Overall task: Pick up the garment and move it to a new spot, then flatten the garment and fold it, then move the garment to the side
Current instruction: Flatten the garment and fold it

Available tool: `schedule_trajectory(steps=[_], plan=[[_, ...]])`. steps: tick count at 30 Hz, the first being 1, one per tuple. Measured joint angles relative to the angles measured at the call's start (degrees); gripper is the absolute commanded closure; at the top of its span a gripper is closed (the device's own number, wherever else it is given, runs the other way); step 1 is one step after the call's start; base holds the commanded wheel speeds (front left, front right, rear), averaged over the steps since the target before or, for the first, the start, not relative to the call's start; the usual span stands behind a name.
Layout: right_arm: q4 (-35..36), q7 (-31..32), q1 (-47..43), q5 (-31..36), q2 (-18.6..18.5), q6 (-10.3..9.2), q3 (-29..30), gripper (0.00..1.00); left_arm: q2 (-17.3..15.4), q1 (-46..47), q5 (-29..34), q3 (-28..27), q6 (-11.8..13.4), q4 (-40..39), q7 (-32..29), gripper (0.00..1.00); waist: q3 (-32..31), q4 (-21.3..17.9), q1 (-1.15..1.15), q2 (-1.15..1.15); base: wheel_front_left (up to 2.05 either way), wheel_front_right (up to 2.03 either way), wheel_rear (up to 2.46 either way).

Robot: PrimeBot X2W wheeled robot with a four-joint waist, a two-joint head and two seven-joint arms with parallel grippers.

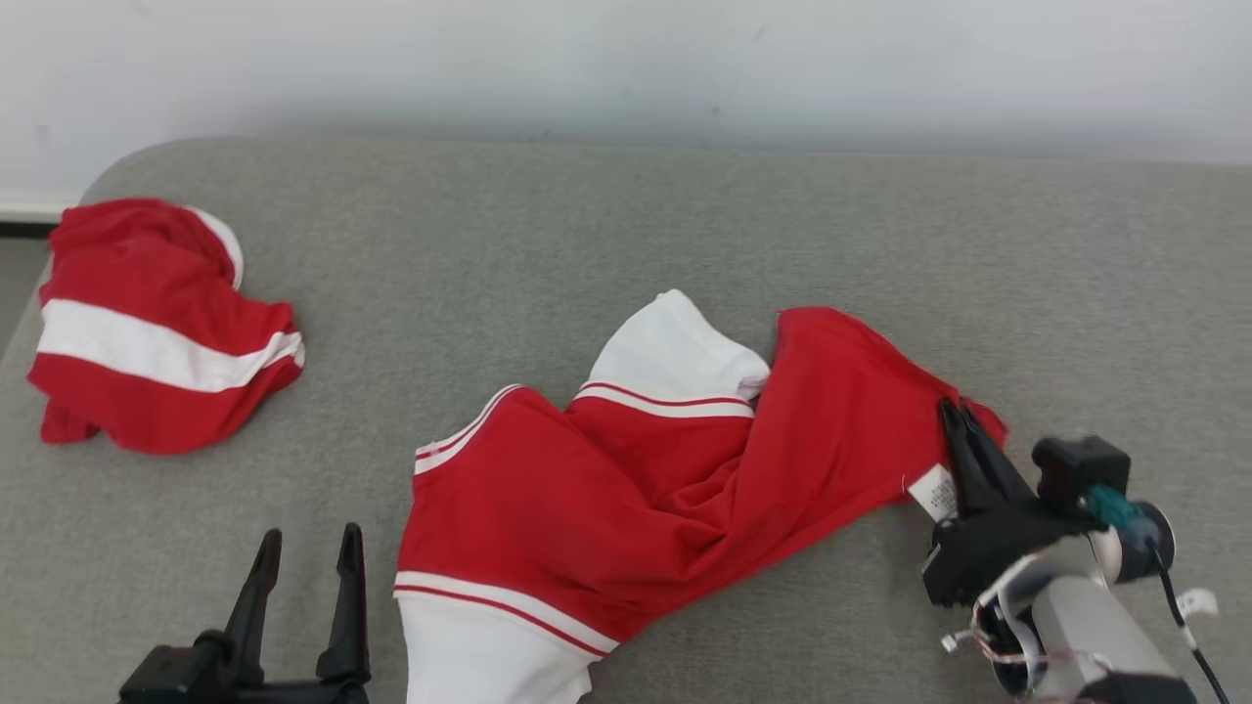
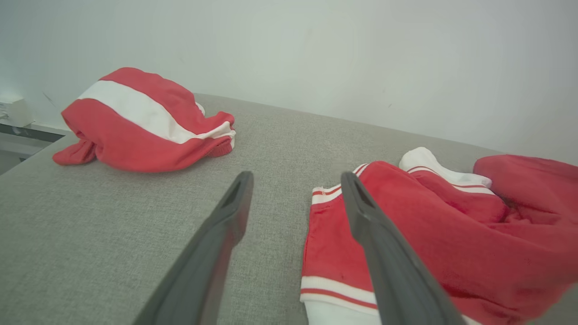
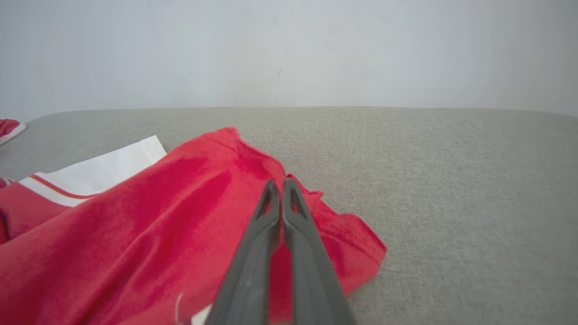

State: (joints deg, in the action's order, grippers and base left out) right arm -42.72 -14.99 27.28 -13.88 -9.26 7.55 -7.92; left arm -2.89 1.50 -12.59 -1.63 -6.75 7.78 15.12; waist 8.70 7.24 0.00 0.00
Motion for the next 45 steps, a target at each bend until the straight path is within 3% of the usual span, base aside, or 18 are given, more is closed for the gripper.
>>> schedule_trajectory(steps=[11, 17, 18, 19, 20, 28, 45], plan=[[19.01, 2.35, -18.56, -2.37, -0.3, 0.0, 5.84, 1.0, 0.0, -2.86, -0.01, -0.73, 0.37, -0.04, 0.0, 0.0, -2.79, -5.73, 0.0, 0.0, 0.0, 0.0, 0.0], [27.52, 6.86, -27.77, -4.35, 2.91, 0.0, 10.4, 1.0, 0.01, -2.85, -0.01, -0.41, 0.42, -0.09, 0.0, 0.0, -3.42, -7.34, 0.0, 0.0, 0.0, 0.0, 0.0], [28.65, 7.15, -28.65, -4.74, 3.46, 0.0, 10.78, 0.76, 0.02, -2.87, -0.01, -0.47, 0.44, -0.16, 0.0, 0.0, -3.44, -7.52, 0.0, 0.0, 0.0, 0.0, 0.0], [29.52, 7.4, -29.23, -4.74, 3.79, 0.0, 10.99, 0.43, 0.01, -2.91, -0.01, -0.53, 0.45, -0.26, 0.0, 0.0, -3.46, -7.7, 0.0, 0.0, 0.0, 0.0, 0.0], [30.14, 7.5, -29.75, -4.55, 4.0, 0.0, 11.21, 0.0, 0.02, -2.96, -0.02, -0.45, 0.45, -0.31, 0.0, 0.0, -3.5, -7.82, 0.0, 0.0, 0.0, 0.0, 0.0], [34.65, 5.03, -30.36, 0.03, 4.93, 0.0, 12.05, 0.0, 0.02, -3.47, 0.33, -1.19, 0.52, -0.37, 0.0, 0.0, -4.52, -7.78, 0.0, 0.0, 0.0, 0.0, 0.0], [39.97, 0.85, -31.78, 3.93, 4.81, 0.0, 5.99, 0.0, -0.15, -5.42, 4.02, -3.45, 0.35, -1.69, 0.0, 0.0, -8.59, -6.65, 0.0, -0.01, 0.0, 0.0, 0.0]])
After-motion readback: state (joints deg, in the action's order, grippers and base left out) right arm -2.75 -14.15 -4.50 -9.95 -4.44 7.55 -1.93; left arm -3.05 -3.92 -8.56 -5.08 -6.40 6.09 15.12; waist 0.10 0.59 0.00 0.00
